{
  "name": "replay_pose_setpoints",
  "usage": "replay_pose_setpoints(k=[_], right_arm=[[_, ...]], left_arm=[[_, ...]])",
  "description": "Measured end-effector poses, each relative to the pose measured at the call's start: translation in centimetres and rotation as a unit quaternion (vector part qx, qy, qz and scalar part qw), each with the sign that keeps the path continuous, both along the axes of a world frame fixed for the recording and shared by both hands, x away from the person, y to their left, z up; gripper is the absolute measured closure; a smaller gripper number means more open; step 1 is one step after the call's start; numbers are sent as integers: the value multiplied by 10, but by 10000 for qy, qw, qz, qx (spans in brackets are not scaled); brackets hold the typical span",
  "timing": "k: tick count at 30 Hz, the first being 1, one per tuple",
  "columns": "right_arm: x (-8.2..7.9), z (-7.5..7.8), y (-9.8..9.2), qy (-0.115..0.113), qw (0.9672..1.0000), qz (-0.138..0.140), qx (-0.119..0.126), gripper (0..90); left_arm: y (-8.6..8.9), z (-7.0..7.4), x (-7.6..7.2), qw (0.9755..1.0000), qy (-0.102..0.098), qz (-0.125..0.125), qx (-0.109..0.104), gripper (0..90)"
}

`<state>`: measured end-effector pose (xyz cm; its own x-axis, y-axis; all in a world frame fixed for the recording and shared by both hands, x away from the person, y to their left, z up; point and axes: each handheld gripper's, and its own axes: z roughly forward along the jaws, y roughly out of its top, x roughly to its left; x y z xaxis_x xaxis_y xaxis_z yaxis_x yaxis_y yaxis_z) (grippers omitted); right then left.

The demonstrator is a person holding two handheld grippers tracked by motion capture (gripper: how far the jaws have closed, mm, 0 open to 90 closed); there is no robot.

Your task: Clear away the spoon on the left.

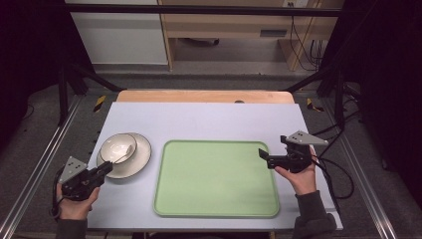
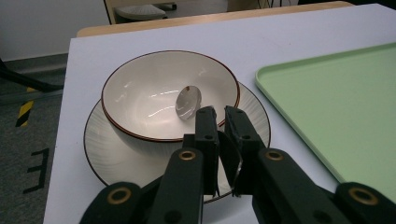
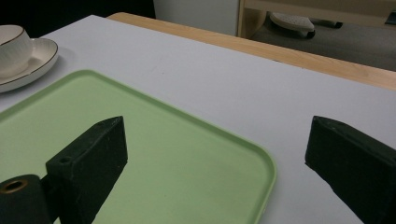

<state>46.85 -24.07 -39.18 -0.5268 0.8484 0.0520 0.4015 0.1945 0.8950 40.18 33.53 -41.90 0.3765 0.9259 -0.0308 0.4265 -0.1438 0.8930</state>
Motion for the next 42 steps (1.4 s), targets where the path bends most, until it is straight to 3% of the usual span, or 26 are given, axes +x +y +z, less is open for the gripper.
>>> replay_pose_setpoints(k=[19,42], right_arm=[[0,0,0,-3,10000,10,-23,59],[-1,1,-1,-14,10000,-2,1,58]], left_arm=[[3,2,-1,9998,-15,80,-153,884],[7,11,-9,9982,-419,303,-304,888]])
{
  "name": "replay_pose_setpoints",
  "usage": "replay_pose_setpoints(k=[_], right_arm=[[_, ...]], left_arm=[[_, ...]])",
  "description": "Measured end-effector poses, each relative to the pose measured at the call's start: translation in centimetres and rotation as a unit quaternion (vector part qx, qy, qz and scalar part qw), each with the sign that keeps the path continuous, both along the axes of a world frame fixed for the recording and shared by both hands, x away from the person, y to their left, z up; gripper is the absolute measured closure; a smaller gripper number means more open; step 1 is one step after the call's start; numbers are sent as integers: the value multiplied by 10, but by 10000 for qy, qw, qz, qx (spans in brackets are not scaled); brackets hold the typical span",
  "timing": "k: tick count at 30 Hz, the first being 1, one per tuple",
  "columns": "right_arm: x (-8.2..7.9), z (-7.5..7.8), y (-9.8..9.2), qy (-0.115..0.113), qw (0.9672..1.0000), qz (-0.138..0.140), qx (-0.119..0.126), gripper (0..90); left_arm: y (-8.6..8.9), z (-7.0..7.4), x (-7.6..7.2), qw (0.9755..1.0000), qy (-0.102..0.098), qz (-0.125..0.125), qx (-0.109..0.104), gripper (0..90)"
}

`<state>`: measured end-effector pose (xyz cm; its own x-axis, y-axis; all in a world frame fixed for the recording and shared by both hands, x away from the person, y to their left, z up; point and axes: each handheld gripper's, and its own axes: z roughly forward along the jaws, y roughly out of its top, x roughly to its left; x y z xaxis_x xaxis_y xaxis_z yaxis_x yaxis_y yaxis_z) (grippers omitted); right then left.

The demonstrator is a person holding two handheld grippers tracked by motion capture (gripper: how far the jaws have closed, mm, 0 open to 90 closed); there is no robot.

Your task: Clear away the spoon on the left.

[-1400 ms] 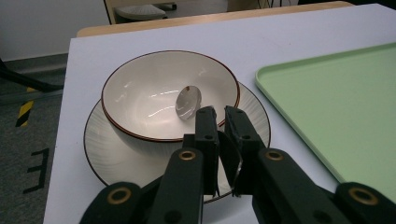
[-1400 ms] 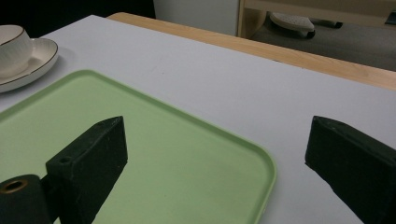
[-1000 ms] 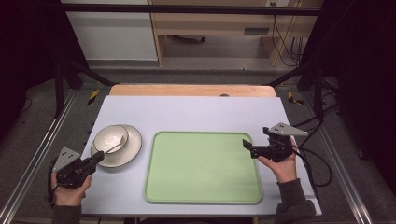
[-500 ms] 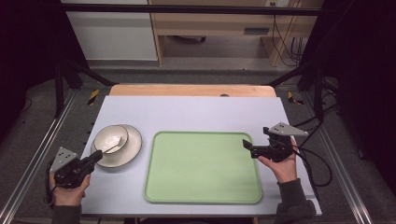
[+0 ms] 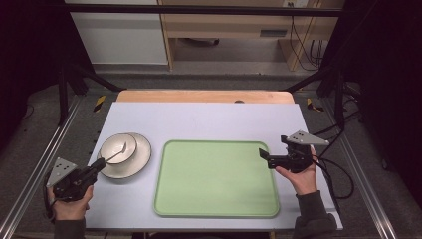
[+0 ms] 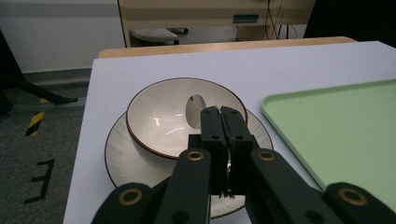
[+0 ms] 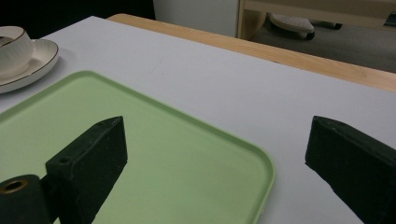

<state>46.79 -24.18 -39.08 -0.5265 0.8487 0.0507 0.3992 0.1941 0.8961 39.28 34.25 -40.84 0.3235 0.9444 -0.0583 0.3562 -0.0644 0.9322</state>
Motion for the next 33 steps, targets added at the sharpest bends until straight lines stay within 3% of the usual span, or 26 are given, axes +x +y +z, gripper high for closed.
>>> replay_pose_setpoints(k=[8,15,33], right_arm=[[0,-1,1,9,10000,18,-28,58],[0,0,0,-10,10000,10,-18,57],[-2,3,0,-62,10000,27,-11,56]], left_arm=[[1,5,-4,9997,-208,74,-42,888],[1,8,-6,9995,-274,91,-98,888],[-13,21,-15,9981,-616,-95,-23,888]])
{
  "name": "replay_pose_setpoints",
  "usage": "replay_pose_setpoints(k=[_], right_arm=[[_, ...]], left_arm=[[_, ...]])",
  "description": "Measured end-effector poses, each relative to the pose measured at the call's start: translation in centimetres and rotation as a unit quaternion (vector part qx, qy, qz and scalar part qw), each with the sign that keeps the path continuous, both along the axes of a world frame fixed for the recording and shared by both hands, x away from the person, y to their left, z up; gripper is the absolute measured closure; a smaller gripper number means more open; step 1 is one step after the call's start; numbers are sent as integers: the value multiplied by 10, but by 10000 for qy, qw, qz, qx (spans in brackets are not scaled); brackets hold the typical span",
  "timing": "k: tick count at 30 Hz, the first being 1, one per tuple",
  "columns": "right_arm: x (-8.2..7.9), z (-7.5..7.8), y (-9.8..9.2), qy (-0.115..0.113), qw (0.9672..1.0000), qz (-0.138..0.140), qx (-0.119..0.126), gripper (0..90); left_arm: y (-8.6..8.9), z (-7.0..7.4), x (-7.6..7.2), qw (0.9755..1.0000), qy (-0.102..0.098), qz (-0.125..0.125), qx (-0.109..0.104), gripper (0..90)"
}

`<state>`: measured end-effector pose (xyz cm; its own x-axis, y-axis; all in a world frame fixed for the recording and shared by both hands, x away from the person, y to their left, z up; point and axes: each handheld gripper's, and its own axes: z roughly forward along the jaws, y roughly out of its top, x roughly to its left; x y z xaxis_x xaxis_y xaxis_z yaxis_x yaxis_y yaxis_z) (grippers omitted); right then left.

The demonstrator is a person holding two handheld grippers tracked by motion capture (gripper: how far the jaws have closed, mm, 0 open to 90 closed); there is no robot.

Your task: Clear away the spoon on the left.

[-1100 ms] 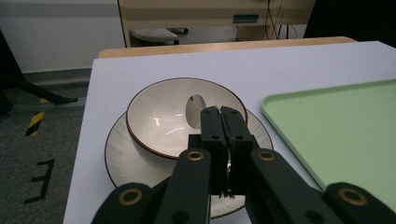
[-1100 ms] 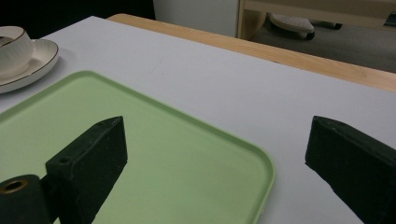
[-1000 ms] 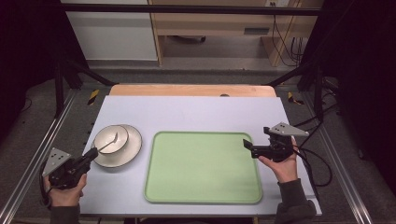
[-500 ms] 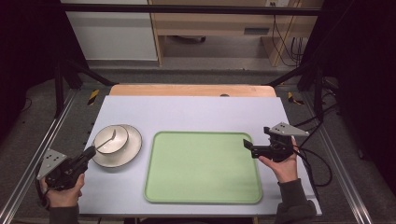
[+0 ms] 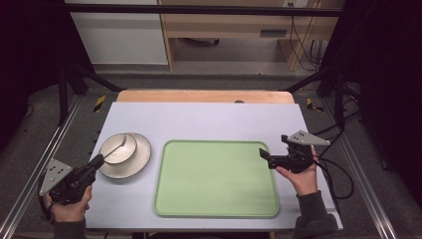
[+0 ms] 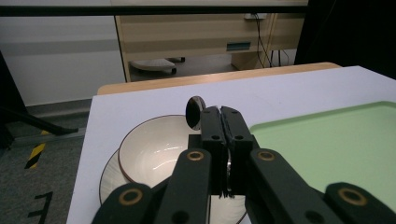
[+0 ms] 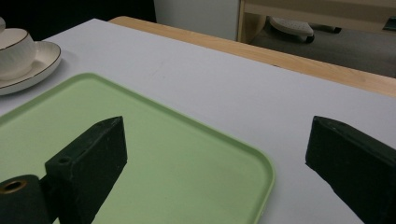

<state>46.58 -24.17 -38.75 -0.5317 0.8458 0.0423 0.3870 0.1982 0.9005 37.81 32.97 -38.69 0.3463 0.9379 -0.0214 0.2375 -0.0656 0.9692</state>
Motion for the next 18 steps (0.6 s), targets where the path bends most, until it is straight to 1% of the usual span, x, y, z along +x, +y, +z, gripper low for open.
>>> replay_pose_setpoints(k=[5,8,12,18], right_arm=[[0,0,0,-7,10000,8,-6,56],[0,0,0,-4,10000,5,-9,56],[0,0,0,-15,10000,19,-24,55],[0,0,0,-15,10000,9,-13,54]], left_arm=[[-8,2,0,9999,-60,-94,18,888],[-10,3,0,9999,-59,-144,55,888],[-18,4,0,9996,-89,-260,112,888],[-25,5,1,9992,-103,-348,149,888]])
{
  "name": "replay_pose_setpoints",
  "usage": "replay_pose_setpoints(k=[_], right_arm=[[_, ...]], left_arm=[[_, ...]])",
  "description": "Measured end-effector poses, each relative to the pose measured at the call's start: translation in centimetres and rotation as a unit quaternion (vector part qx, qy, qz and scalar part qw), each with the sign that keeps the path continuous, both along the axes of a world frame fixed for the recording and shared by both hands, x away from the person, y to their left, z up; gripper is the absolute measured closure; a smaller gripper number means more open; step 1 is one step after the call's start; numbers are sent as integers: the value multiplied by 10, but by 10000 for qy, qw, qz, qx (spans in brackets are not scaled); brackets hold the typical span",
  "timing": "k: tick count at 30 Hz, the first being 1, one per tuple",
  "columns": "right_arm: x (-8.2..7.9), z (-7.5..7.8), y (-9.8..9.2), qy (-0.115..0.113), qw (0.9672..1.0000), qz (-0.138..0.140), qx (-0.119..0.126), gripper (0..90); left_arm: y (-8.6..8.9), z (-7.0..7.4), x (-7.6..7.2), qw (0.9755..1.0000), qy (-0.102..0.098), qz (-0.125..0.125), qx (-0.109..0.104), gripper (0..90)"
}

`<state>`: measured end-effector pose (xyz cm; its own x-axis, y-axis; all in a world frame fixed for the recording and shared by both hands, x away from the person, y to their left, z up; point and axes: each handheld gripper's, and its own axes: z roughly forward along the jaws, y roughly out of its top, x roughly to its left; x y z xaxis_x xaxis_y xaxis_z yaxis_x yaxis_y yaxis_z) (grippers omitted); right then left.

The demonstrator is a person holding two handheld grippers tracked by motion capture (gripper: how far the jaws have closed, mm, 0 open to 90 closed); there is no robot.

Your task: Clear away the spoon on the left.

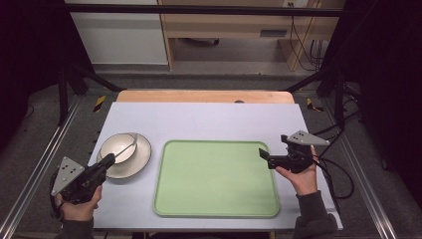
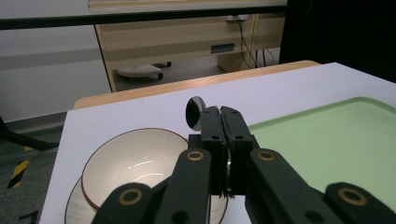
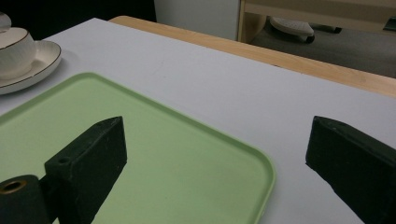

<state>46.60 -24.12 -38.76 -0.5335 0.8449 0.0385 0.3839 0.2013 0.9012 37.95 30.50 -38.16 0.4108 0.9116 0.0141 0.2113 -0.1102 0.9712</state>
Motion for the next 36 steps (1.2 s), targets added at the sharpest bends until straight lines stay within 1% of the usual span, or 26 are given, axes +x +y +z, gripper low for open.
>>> replay_pose_setpoints(k=[2,8,10,17,20,24,32,36], right_arm=[[0,0,0,2,10000,-1,3,55],[0,0,0,2,10000,4,-16,55],[0,0,0,2,10000,7,-20,55],[0,0,0,11,10000,-12,0,55],[0,0,0,5,10000,3,-27,55],[0,0,1,18,10000,2,-24,55],[0,0,0,21,10000,-7,-20,55],[0,0,0,18,10000,1,-28,55]], left_arm=[[-4,0,0,10000,-1,-67,37,888],[-12,0,2,9998,-2,-155,100,888],[-16,0,2,9996,4,-219,154,888],[-28,-4,5,9989,63,-381,268,888],[-33,-5,6,9985,97,-451,296,888],[-38,-7,7,9982,98,-476,347,888],[-48,-10,11,9970,148,-602,458,888],[-55,-14,14,9958,217,-692,559,888]])
